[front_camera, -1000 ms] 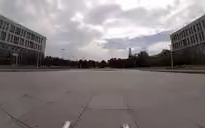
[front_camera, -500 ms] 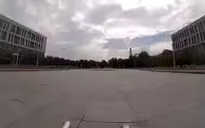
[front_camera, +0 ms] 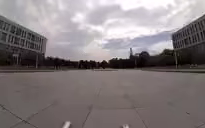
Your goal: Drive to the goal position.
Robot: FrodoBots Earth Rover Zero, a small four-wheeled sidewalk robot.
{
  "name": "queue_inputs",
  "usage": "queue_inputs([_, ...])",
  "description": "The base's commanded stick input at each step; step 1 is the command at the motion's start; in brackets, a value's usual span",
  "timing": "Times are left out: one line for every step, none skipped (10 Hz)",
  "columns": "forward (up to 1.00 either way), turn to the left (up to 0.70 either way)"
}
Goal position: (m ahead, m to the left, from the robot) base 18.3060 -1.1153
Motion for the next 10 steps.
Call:
queue_inputs([0.7, 0.0])
queue_inputs([0.7, 0.0])
queue_inputs([0.7, 0.0])
queue_inputs([0.7, 0.0])
queue_inputs([0.7, 0.0])
queue_inputs([0.7, 0.0])
queue_inputs([0.7, 0.0])
queue_inputs([0.7, 0.0])
queue_inputs([0.7, 0.0])
queue_inputs([0.7, 0.0])
